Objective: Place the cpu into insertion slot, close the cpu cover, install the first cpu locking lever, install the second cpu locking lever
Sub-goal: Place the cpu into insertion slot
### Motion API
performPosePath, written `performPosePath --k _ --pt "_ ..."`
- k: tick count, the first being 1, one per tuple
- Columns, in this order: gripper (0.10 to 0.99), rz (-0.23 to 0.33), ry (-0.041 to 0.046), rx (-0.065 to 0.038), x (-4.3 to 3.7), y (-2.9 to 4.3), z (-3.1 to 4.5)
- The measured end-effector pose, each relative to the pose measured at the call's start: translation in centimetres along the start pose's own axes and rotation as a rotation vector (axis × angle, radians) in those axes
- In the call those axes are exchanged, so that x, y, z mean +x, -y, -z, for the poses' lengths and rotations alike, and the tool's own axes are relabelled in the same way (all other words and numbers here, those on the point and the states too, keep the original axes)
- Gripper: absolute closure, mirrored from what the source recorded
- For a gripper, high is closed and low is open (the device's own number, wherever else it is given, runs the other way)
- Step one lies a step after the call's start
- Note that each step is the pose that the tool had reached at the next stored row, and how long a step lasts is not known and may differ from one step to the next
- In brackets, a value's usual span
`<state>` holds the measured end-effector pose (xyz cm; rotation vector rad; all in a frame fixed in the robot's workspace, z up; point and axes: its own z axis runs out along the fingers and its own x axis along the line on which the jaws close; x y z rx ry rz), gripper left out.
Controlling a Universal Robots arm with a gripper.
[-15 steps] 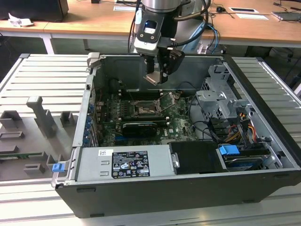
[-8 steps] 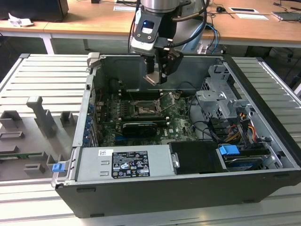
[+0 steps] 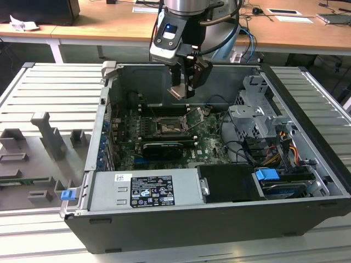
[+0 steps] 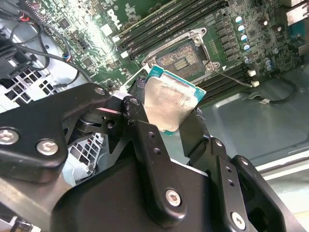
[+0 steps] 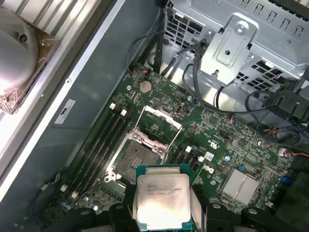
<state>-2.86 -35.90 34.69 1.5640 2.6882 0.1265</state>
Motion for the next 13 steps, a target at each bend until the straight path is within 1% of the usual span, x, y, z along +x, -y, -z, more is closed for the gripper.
performPosePath --k 3,10,13 --pt "0.557 -0.019 0.0016 0.0 0.0 0.0 -0.02" --pt "0.557 -0.083 0.0071 -0.001 0.0 0.01 -0.09" --pt "0.557 -0.136 0.0116 -0.002 0.0 0.01 -0.12"
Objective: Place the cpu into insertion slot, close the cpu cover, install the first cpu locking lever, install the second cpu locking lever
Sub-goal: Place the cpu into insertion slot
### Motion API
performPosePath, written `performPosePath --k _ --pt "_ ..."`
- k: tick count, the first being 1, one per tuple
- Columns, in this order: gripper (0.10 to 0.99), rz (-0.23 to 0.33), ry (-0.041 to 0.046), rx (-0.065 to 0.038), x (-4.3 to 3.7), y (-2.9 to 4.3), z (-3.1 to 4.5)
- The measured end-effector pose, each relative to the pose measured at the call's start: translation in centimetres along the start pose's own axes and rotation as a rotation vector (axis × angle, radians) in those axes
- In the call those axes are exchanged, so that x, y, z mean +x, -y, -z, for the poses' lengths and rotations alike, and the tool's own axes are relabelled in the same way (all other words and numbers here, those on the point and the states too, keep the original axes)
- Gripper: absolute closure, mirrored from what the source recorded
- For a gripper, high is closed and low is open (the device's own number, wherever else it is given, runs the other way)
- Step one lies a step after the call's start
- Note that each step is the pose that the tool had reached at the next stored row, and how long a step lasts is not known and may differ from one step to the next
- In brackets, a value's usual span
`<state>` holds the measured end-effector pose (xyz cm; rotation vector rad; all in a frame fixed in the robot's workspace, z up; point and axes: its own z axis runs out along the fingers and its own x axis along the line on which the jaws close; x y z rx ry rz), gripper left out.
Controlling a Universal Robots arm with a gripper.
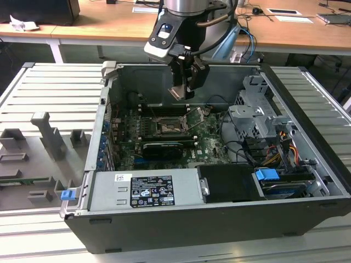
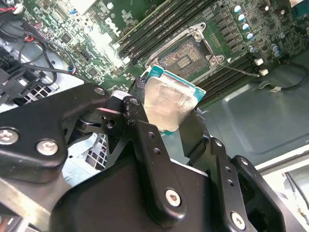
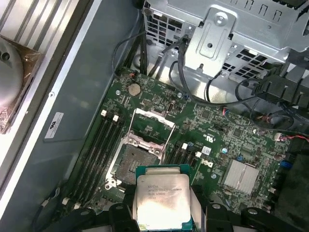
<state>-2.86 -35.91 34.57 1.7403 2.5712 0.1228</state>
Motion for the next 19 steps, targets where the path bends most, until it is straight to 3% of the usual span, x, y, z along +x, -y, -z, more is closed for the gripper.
performPosePath --k 5,19 --pt "0.557 -0.039 0.0033 -0.001 0.0 0.0 -0.1" --pt "0.557 -0.046 0.004 -0.001 -0.01 0.05 -0.64"
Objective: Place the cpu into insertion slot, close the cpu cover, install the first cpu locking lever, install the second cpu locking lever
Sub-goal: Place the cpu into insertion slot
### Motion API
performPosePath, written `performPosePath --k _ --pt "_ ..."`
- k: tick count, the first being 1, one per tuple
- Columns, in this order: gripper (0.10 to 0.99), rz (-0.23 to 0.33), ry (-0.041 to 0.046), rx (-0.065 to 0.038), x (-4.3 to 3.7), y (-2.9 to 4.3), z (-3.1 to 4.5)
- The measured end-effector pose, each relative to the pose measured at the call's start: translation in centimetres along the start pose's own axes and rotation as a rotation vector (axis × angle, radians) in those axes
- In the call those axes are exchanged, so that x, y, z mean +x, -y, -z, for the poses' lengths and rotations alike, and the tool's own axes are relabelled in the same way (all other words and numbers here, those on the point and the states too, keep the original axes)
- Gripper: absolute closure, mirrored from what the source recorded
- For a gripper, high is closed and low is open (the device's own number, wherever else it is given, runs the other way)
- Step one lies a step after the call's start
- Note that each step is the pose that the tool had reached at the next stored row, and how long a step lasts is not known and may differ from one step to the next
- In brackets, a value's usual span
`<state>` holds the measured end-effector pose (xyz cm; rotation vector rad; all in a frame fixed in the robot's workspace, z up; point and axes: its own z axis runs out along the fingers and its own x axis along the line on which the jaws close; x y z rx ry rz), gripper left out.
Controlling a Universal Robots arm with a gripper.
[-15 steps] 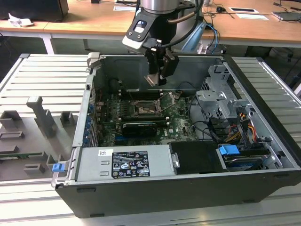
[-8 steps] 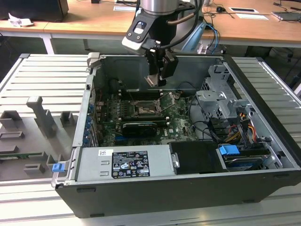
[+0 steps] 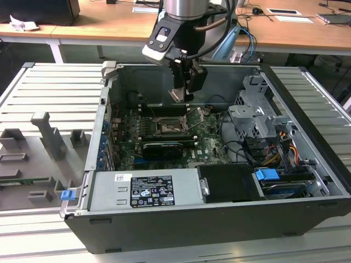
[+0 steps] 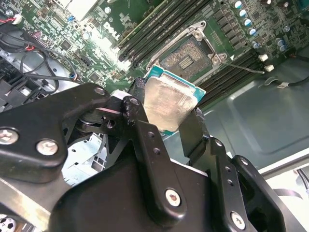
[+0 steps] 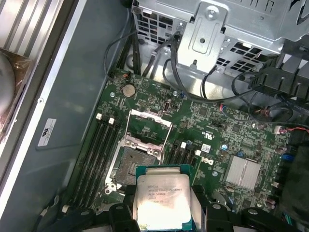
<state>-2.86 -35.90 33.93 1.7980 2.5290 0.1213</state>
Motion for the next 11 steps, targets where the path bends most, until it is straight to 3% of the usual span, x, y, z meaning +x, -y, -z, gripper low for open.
performPosePath --k 11 --pt "0.557 -0.004 0.0003 0.0 -0.01 0.04 -0.52"
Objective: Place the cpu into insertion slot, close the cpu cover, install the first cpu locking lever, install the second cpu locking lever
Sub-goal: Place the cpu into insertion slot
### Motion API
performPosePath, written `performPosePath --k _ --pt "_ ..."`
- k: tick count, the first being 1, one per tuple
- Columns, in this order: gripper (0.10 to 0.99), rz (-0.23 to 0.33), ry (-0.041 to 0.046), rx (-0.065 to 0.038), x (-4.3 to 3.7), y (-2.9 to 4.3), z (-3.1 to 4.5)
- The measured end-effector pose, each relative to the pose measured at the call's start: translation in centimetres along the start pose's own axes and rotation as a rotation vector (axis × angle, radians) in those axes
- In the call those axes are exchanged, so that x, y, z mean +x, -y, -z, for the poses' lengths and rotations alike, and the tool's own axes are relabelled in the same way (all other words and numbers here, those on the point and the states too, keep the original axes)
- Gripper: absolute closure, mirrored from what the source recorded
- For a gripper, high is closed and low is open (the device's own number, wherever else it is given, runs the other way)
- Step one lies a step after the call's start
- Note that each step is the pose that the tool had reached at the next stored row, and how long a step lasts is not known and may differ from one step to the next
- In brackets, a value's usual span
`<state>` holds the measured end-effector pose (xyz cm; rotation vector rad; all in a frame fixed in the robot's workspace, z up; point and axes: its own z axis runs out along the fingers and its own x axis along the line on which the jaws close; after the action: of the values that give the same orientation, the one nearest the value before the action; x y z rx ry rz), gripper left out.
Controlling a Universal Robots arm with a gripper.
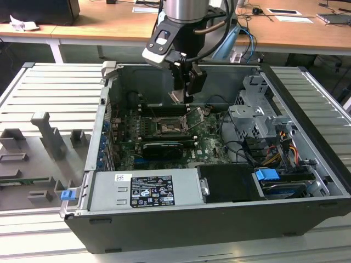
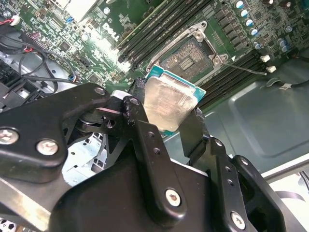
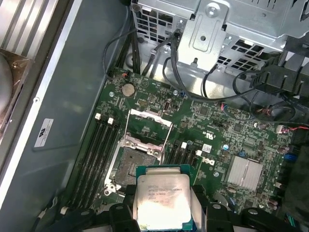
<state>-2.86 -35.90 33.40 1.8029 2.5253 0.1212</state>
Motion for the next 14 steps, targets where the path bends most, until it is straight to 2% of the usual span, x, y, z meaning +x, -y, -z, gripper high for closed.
performPosePath --k 6,14 --pt "0.557 -0.021 0.002 0.0 0.0 0.02 -0.2" --pt "0.557 -0.133 0.0115 -0.002 -0.01 0.05 -0.6"
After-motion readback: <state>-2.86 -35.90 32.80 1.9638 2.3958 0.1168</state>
